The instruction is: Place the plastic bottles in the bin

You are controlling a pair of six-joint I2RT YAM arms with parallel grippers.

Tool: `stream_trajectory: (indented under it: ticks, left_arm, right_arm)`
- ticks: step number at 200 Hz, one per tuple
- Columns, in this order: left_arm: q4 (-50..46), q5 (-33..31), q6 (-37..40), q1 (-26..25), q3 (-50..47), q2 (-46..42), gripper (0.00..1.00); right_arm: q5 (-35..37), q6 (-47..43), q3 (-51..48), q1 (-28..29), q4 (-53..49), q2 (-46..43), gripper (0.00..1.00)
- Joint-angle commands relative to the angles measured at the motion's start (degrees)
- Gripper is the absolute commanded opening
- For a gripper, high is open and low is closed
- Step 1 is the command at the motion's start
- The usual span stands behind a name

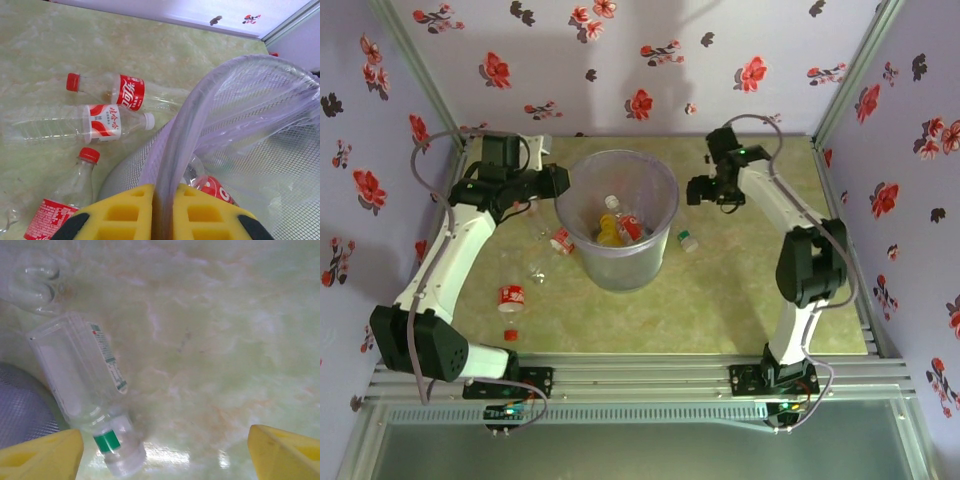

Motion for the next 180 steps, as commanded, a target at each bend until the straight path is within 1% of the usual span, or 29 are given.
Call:
stream_trajectory:
  ticks: [1,34,70,100,123,138,149,180]
  left_arm:
    - [-0.79,-0.42,1.30,1.24,1.85,-1.72,0.00]
    - [-0.98,-0.39,1.38,1.44,1.94,-1.64,0.00]
    - [-0.81,-0.23,1.21,1.62,1.85,-1.45,0.00]
    - [-0.72,-0.14,1.12,1.65,1.78,-1.29,0.00]
    - [-0.66,-0.13,1.03,1.65,1.68,-1.28,0.00]
    - [-0.60,-0.03,0.99,1.61,1.70,-1.25,0.00]
    - [-0.53,0.05,0.94,1.61,1.60,-1.29,0.00]
    - [-0.57,0.14,0.85,1.61,1.59,-1.06,0.00]
  right_arm:
    - [-2.67,-1.24,1.19,3.46,4.37,2.97,0.90]
    - [-6.34,0.80,0.86,5.49,7.60,7.41,0.95]
    - [-5.54,2.42,0.84,5.98,8.82,11.50,0.95]
    - [-5.55,3.28,0.84,5.98,9.26,13.70,0.90]
    - [-4.76,3.55,0.69,5.90,9.33,14.31,0.84]
    - [-4.39,3.55,0.66,5.83,9.19,14.34,0.78]
    - [-4.39,3.71,0.44,5.72,9.28,14.27,0.72]
    - [-4.40,3.87,-0.04,5.46,9.02,14.05,0.68]
